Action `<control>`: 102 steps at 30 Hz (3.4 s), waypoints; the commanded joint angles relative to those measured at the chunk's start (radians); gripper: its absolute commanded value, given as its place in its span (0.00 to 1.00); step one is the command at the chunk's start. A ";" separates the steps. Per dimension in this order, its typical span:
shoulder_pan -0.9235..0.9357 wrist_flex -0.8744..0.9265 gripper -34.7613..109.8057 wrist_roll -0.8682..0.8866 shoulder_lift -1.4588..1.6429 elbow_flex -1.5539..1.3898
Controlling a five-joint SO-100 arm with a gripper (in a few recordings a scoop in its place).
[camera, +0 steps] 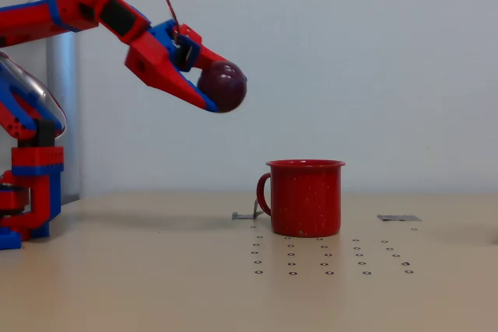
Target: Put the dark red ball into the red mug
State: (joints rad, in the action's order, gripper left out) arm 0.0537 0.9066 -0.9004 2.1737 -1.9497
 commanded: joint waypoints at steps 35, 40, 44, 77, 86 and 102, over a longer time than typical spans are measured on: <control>-0.216 -0.250 0.43 -0.008 -0.712 0.515; -0.216 -0.278 0.47 -0.009 -0.724 0.515; -0.216 -0.314 0.50 -0.005 -0.730 0.515; 0.112 0.313 0.23 0.497 -0.568 0.695; 0.202 0.124 0.23 0.862 -0.354 0.264; 0.158 0.114 0.23 1.002 0.485 -0.555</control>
State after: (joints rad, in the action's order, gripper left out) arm 0.2178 0.9940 0.1212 2.5602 -2.4973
